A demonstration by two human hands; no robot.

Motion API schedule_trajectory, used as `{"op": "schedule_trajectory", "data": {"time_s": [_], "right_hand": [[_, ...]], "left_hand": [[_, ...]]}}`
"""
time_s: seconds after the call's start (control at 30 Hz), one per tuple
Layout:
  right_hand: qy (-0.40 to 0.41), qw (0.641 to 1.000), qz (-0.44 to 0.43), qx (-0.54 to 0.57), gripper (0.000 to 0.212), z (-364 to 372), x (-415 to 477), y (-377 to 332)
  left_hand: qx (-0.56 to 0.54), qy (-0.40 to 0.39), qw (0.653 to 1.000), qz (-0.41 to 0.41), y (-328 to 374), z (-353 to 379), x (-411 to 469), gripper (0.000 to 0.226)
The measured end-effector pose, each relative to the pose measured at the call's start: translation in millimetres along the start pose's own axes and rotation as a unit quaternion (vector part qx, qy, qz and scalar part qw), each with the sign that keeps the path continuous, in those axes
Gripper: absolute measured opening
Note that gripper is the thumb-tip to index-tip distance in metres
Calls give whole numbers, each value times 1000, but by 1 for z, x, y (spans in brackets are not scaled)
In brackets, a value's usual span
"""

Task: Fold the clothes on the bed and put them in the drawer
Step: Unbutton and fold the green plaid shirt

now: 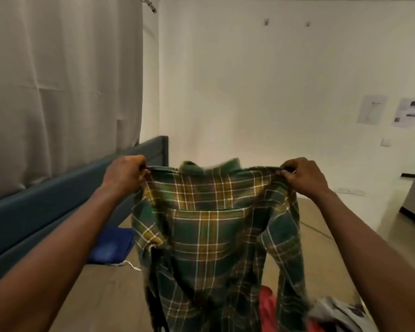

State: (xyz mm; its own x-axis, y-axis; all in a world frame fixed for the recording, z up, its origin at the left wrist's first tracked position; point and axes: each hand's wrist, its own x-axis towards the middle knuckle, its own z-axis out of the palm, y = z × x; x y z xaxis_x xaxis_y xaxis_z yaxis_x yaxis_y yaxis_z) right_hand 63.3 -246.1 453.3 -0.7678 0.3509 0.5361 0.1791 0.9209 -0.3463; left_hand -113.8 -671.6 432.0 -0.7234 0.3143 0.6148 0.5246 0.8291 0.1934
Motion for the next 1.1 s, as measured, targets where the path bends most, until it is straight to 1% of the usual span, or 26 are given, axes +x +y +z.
{"op": "schedule_trajectory", "data": {"time_s": [0.1,0.13,0.17,0.23,0.27,0.3,0.37,0.4,0.47,0.53,0.57,0.6,0.63,0.67,0.7,0.73,0.77,0.8,0.83,0.87,0.93,0.97,1.0,1.03,1.07,1.1], "right_hand": [[184,976,30,112,13,11,-23,-6],[186,973,35,131,11,16,-28,-5],[134,984,33,114,10,22,-30,-3],[-30,999,4,32,8,29,-37,7],[-65,998,-13,10,10,28,-38,11],[-57,998,-33,10,13,27,-41,12],[48,997,-49,35,17,29,-50,5],[118,992,-34,35,17,33,-55,-3],[189,981,36,-5,19,43,-66,-21],[126,980,155,2,22,51,-68,-30],[87,969,226,53,24,56,-66,-33],[57,943,298,139,26,60,-64,-36],[36,897,363,251,28,67,-66,-37],[16,822,416,387,30,74,-67,-38],[-12,724,450,523,29,81,-73,-39],[-21,634,467,616,28,87,-77,-40],[-10,573,477,666,29,90,-81,-41],[7,539,483,690,30,93,-87,-43],[46,543,473,692,30,93,-90,-47],[112,571,454,674,27,91,-94,-54],[264,678,361,583,17,88,-103,-65],[313,725,306,532,16,86,-109,-68],[332,753,275,498,17,85,-112,-71],[329,757,285,488,19,85,-115,-71],[314,739,317,505,19,84,-115,-71],[293,702,352,546,20,79,-116,-72]], "left_hand": [[-17,128,992,-11,-8,4,-14,16],[-21,157,987,-10,-10,5,-21,16],[-7,137,991,-4,-11,6,-22,16],[56,-7,998,12,-20,8,-26,14],[76,-56,996,4,-24,5,-25,12],[66,-59,996,-10,-26,4,-28,10],[-36,52,996,-56,-21,5,-36,10],[-98,116,984,-93,-13,5,-41,13],[-139,150,964,-170,8,4,-48,18],[-78,82,967,-228,19,4,-51,22],[-66,48,964,-254,23,4,-53,23],[-81,28,954,-289,27,4,-55,22],[-143,26,934,-327,34,6,-61,22],[-243,40,896,-368,41,7,-62,20],[-369,53,828,-419,51,8,-66,20],[-489,65,736,-463,62,8,-69,18],[-583,96,636,-496,72,5,-71,17],[-628,136,573,-509,77,5,-75,16],[-638,174,552,-508,86,2,-79,15],[-618,218,575,-490,91,1,-85,16],[-493,339,690,-407,98,-1,-101,19],[-418,385,744,-352,101,-4,-110,20],[-359,408,777,-316,98,-2,-115,22],[-319,412,793,-315,92,-1,-120,25],[-302,407,798,-326,83,-1,-122,28],[-305,389,798,-345,76,-2,-124,29]]}}
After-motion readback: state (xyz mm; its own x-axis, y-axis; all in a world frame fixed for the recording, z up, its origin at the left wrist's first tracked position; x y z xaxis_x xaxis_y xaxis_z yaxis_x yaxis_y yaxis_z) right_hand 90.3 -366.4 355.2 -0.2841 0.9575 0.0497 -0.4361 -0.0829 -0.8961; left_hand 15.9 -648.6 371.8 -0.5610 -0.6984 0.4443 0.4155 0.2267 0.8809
